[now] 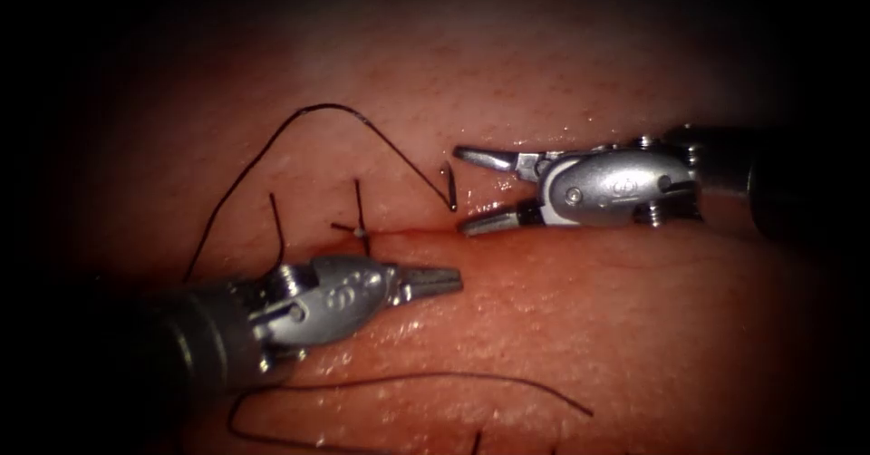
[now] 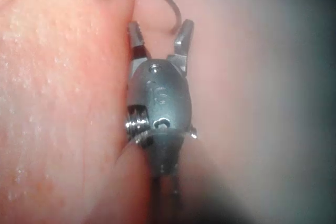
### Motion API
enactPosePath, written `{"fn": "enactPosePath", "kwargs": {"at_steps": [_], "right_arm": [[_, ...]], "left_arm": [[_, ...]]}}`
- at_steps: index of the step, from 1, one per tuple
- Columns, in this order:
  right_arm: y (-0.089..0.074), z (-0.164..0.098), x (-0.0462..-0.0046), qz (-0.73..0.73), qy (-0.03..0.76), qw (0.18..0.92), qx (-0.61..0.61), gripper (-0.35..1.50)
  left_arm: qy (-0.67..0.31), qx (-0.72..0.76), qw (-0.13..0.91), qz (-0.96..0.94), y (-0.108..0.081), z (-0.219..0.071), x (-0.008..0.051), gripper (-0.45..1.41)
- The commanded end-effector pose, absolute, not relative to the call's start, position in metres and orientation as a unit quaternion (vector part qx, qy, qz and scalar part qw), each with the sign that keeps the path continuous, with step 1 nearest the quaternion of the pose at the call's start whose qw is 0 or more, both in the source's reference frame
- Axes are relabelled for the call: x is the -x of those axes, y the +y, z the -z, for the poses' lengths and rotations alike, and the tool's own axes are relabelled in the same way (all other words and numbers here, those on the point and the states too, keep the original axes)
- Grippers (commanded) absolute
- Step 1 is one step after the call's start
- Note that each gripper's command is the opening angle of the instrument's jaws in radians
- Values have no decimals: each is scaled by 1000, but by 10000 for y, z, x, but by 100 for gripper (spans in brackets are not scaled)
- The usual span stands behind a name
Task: Wound Closure
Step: Drive needle through flesh above incision with right hand
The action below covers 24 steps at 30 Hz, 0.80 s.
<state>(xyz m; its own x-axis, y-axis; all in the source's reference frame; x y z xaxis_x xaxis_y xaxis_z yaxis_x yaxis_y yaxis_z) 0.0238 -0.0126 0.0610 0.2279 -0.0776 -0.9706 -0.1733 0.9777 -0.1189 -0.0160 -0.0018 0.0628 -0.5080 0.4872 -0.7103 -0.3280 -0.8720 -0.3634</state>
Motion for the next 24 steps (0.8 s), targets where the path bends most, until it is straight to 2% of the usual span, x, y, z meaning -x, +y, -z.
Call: {"fn": "enactPosePath", "kwargs": {"at_steps": [1, 12, 16, 17, 19, 20, 21, 22, 24], "right_arm": [[-117, -609, -245, -33, 623, 774, 105, 104], [-106, -603, -262, -38, 621, 774, 119, 99], [-103, -604, -273, -35, 625, 771, 119, 86], [-103, -604, -273, -35, 625, 771, 120, 79], [-104, -604, -273, -32, 625, 770, 121, 44], [-104, -604, -272, -30, 628, 769, 119, 22], [-104, -604, -272, -24, 627, 769, 121, -15], [-104, -604, -272, -19, 625, 771, 120, -35], [-105, -605, -271, -14, 622, 774, 119, -35]], "left_arm": [[-91, 438, 235, -863, -14, -636, 163, -45], [-100, 410, 217, -880, -26, -658, 166, -45], [-100, 409, 217, -880, -26, -657, 167, -45], [-100, 410, 217, -880, -26, -658, 166, -45], [-99, 410, 214, -881, -25, -659, 165, -45], [-99, 410, 214, -881, -25, -660, 165, -45], [-99, 410, 214, -881, -24, -660, 165, -45], [-99, 410, 214, -881, -24, -660, 165, -45], [-99, 410, 214, -881, -25, -660, 165, -45]]}}
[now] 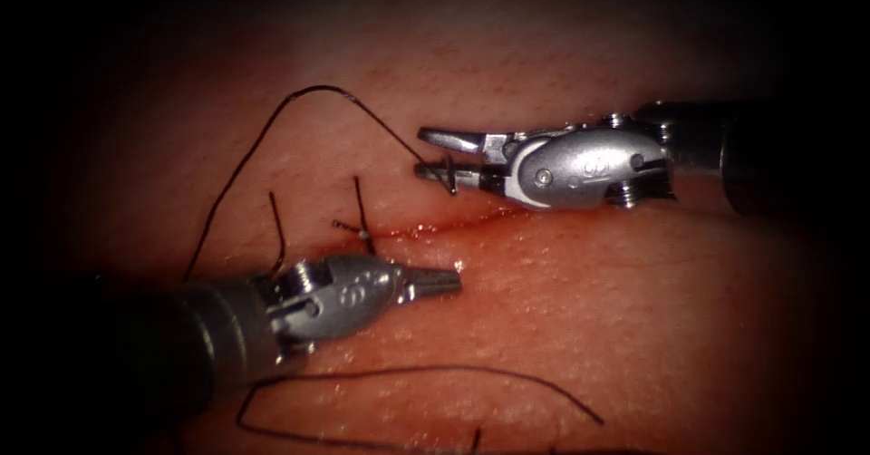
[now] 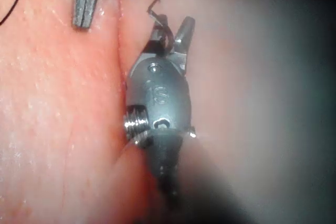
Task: Wound Closure
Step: Drive needle through flesh above incision with right hand
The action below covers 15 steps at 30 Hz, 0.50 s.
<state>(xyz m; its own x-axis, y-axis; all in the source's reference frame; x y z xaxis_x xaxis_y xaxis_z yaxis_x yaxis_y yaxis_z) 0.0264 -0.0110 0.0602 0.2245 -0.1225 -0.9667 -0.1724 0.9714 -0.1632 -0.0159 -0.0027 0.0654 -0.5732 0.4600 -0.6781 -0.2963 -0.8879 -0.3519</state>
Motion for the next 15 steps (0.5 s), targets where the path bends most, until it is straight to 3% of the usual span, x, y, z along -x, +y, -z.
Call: {"fn": "enactPosePath", "kwargs": {"at_steps": [1, 15], "right_arm": [[-105, -606, -272, -10, 621, 775, 119, -35], [-93, -611, -279, 34, 622, 780, 59, -35]], "left_arm": [[-100, 409, 213, -882, -26, -659, 165, -45], [-81, 412, 232, -877, -15, -656, 169, -45]]}}
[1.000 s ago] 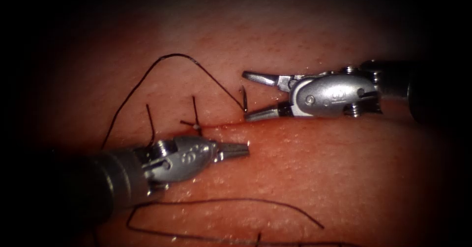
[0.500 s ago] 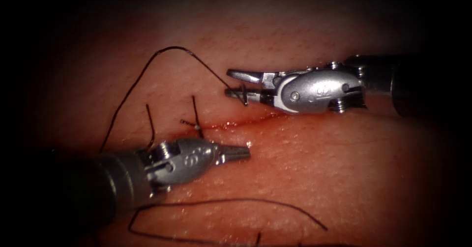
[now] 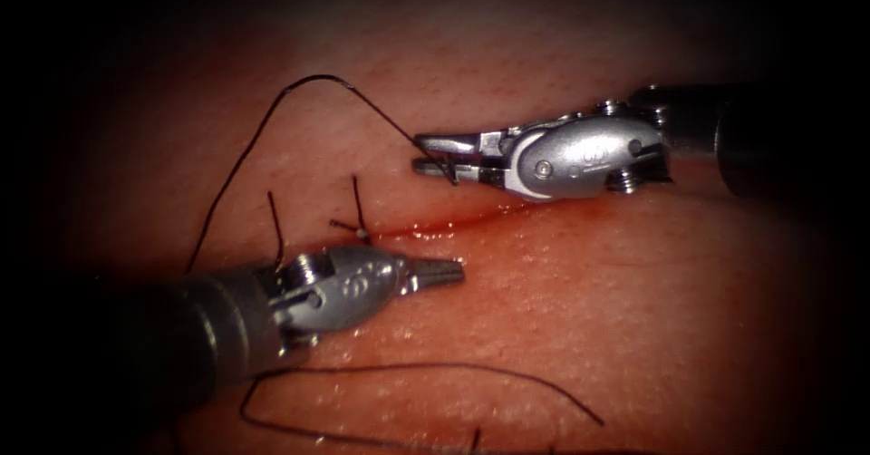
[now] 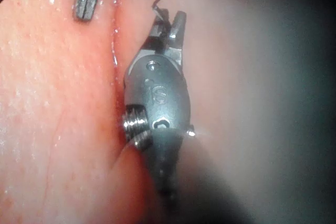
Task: Wound Closure
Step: Drive needle through flesh above incision with right hand
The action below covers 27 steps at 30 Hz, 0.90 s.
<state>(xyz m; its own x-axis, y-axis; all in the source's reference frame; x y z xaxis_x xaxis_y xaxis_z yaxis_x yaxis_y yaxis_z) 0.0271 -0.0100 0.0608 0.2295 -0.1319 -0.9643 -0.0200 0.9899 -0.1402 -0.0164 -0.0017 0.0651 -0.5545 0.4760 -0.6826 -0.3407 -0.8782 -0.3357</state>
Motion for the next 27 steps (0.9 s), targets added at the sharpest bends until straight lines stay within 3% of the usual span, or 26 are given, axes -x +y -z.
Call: {"fn": "enactPosePath", "kwargs": {"at_steps": [1, 8, 15, 27], "right_arm": [[-88, -610, -281, 32, 621, 782, 47, -35], [-61, -604, -293, -10, 615, 788, -30, -35], [-38, -610, -320, -188, 591, 758, -202, -35], [-27, -619, -321, -389, 523, 686, -325, -35]], "left_arm": [[-81, 412, 232, -878, -15, -658, 169, -45], [-95, 389, 221, -889, -28, -682, 166, -45], [-117, 354, 210, -904, -50, -694, 163, -45], [-121, 349, 207, -906, -53, -689, 162, -45]]}}
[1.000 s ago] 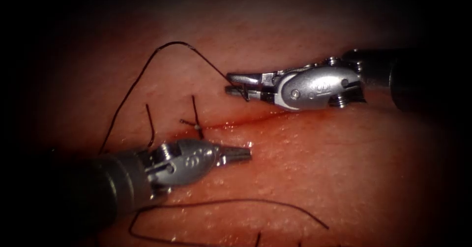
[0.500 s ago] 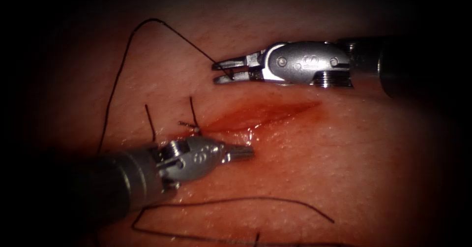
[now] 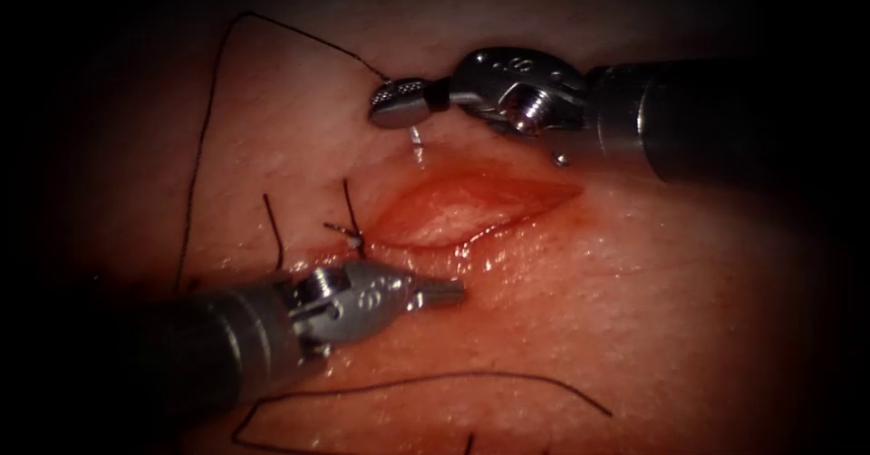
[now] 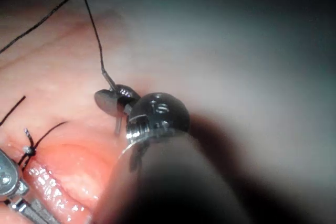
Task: Wound Closure
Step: Drive needle through flesh above incision with right hand
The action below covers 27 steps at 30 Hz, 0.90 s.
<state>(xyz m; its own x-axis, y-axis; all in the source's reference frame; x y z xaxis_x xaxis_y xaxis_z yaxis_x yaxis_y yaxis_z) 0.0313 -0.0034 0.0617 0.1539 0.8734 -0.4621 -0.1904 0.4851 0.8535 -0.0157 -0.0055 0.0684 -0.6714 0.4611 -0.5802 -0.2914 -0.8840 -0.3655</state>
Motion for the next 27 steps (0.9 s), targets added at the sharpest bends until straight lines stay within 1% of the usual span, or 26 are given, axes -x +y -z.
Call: {"fn": "enactPosePath", "kwargs": {"at_steps": [1, 4, 7, 14, 17, 23, 24, 27], "right_arm": [[-27, -618, -321, -399, 521, 680, -329, -35], [-26, -618, -319, -442, 515, 650, -343, -35], [-25, -618, -321, -455, 511, 638, -354, -35], [-34, -619, -326, -482, 486, 569, -455, -35], [-46, -620, -334, -491, 454, 515, -536, -35], [-60, -616, -342, -501, 413, 481, -589, -35], [-65, -613, -342, -505, 397, 473, -603, -35], [-74, -609, -341, -502, 384, 466, -619, -35]], "left_arm": [[-121, 349, 207, -906, -53, -689, 162, -45], [-121, 349, 207, -906, -53, -689, 162, -45], [-122, 347, 207, -906, -54, -690, 163, -45], [-122, 348, 206, -906, -53, -690, 162, -45], [-123, 347, 206, -907, -52, -688, 158, -45], [-124, 348, 205, -906, -51, -688, 156, -45], [-124, 348, 206, -906, -51, -688, 156, -45], [-125, 347, 205, -907, -51, -688, 156, -45]]}}
